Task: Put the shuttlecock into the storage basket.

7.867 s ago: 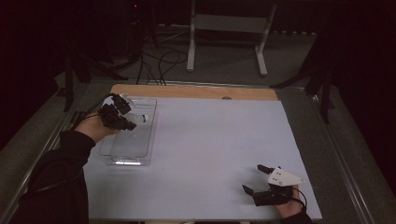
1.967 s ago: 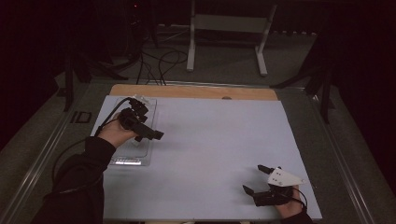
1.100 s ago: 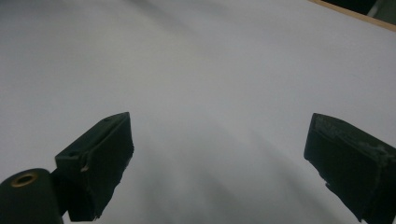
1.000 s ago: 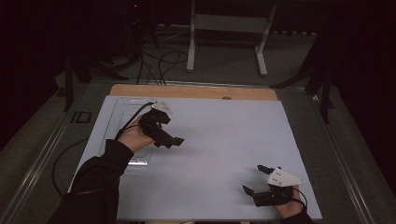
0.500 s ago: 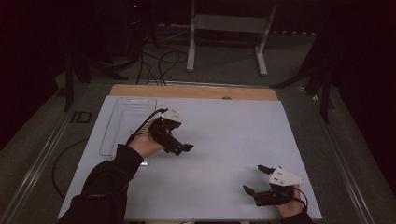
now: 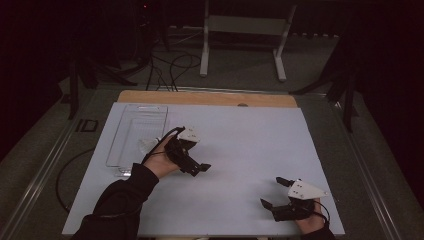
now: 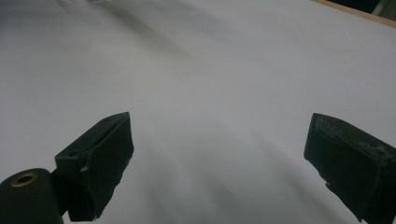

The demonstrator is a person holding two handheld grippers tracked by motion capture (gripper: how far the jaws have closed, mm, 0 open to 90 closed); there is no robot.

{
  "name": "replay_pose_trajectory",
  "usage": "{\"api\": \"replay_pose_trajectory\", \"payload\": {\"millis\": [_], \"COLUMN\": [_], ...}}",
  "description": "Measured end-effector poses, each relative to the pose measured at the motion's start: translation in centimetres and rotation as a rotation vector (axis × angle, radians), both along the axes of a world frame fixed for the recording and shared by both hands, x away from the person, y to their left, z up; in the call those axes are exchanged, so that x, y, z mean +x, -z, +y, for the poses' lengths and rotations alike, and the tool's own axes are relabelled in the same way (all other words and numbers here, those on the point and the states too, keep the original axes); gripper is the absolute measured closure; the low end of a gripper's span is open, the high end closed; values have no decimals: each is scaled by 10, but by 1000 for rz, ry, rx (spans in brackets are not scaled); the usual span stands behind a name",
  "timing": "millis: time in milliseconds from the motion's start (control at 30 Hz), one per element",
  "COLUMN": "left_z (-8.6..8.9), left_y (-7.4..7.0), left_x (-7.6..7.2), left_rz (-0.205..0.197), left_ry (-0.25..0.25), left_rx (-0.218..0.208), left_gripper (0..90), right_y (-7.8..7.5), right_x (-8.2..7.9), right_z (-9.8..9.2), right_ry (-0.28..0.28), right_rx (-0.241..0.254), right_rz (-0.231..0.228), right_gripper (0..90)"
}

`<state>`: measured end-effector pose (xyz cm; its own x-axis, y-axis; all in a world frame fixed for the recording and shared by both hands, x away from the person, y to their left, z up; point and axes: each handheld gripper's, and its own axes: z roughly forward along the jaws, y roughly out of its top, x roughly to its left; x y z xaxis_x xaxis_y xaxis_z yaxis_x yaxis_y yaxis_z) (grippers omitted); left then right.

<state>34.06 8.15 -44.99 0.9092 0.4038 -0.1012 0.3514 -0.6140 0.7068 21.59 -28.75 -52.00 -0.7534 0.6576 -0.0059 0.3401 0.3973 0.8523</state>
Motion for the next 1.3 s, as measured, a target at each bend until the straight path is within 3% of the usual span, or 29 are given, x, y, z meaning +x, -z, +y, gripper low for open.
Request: {"api": "replay_pose_trajectory", "payload": {"millis": [133,433,633,833,1033,1100,1167,1300], "left_z": [-2,1,3,9,11,12,14,18], "left_y": [4,9,12,16,17,18,20,23], "left_x": [-4,-13,-19,-22,-28,-28,-29,-30], "left_rz": [-16,-19,-13,23,16,32,52,53], "left_ry": [4,0,-43,-66,-73,-82,-104,-116], "left_rx": [18,-1,56,38,37,33,21,-4], "left_gripper": [2,3,3,2,2,2,2,2], "right_y": [0,0,0,0,0,0,0,0], "right_x": [0,-1,-1,-1,-1,-1,-1,-1], "right_z": [0,-1,0,0,0,1,0,0], "right_ry": [-2,-2,-2,-1,-2,-4,-4,1], "right_rx": [-6,0,-3,-5,-6,-6,-7,-9], "right_rz": [0,5,5,9,11,12,12,3], "right_gripper": [79,78,78,79,79,79,78,78]}}
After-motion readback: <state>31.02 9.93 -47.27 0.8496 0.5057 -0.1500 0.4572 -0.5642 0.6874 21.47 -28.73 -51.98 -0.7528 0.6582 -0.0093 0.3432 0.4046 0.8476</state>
